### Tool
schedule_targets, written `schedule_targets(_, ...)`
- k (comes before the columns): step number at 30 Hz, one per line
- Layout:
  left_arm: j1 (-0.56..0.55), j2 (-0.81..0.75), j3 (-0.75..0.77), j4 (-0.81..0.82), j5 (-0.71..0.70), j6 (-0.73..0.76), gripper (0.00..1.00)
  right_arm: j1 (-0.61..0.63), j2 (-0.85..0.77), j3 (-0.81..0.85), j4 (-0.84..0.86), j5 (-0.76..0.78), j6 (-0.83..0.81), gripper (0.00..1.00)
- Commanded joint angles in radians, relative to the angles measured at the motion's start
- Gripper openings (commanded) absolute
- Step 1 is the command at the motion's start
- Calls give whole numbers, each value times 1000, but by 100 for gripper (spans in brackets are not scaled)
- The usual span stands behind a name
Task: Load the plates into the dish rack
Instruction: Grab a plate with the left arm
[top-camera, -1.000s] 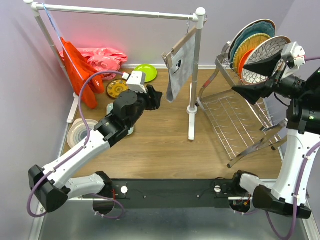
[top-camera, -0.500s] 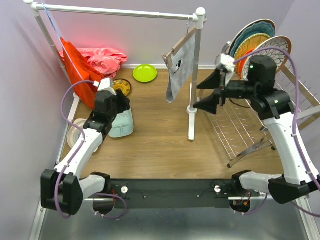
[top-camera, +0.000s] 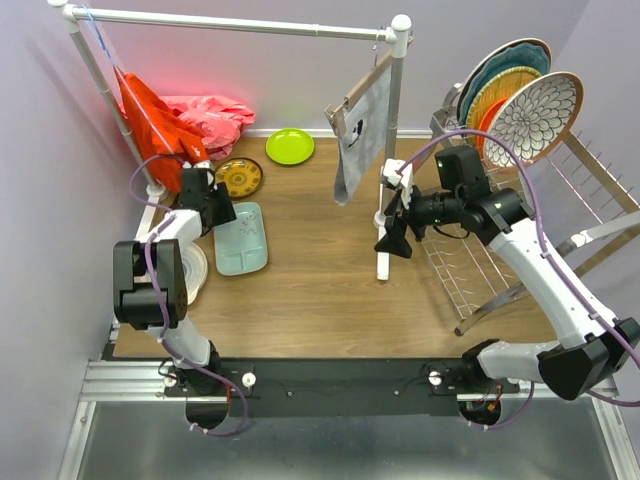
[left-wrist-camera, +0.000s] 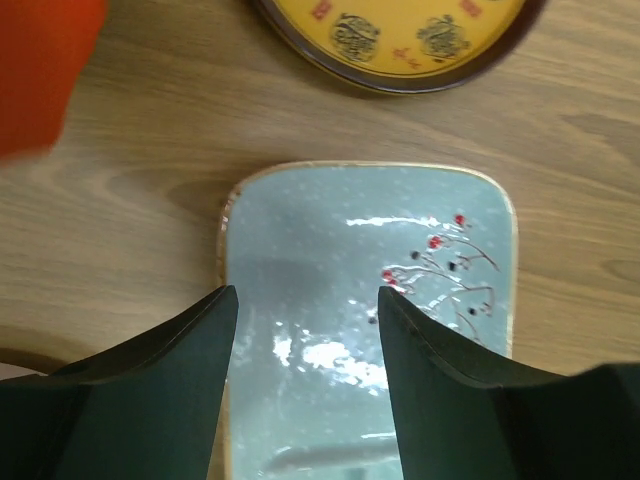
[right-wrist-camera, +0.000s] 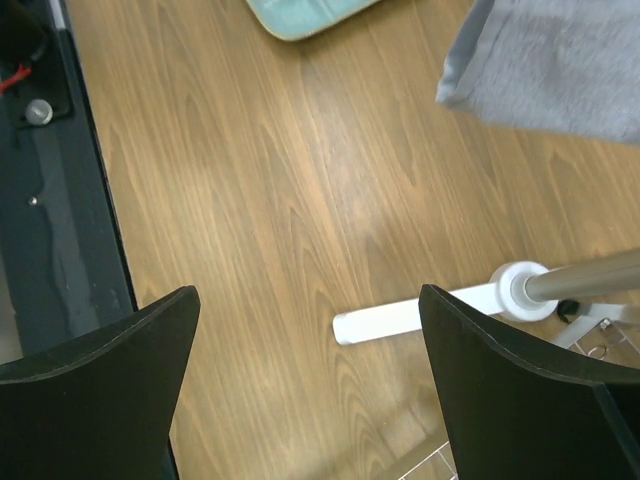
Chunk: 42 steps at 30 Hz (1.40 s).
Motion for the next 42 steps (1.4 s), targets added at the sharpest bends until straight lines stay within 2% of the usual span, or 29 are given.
schedule_targets(1,21,22,52,-58,8,68,67,7,-13,-48,-16,50,-49,99)
schedule_targets(15,71,86,11,-87,-37,68,66,7,21,-60,20,24,-43,100)
schedule_targets(30,120,146,-26,-77,233,83,34,7,16,-61,23,-3,-26,100)
schedule_targets(33,133,141,-43,-65,287,86,22,9,15,-66,23,-2,-24,100)
schedule_targets(34,134,141,-50,-60,302,86,13,7,15,-65,23,-3,-24,100)
schedule_targets(36,137,141,-55,-54,345,88,0,6,15,-66,23,-6,-23,100)
schedule_targets(42,137,59,-81,1,510,83,0,9,15,-71,21,-9,-14,100)
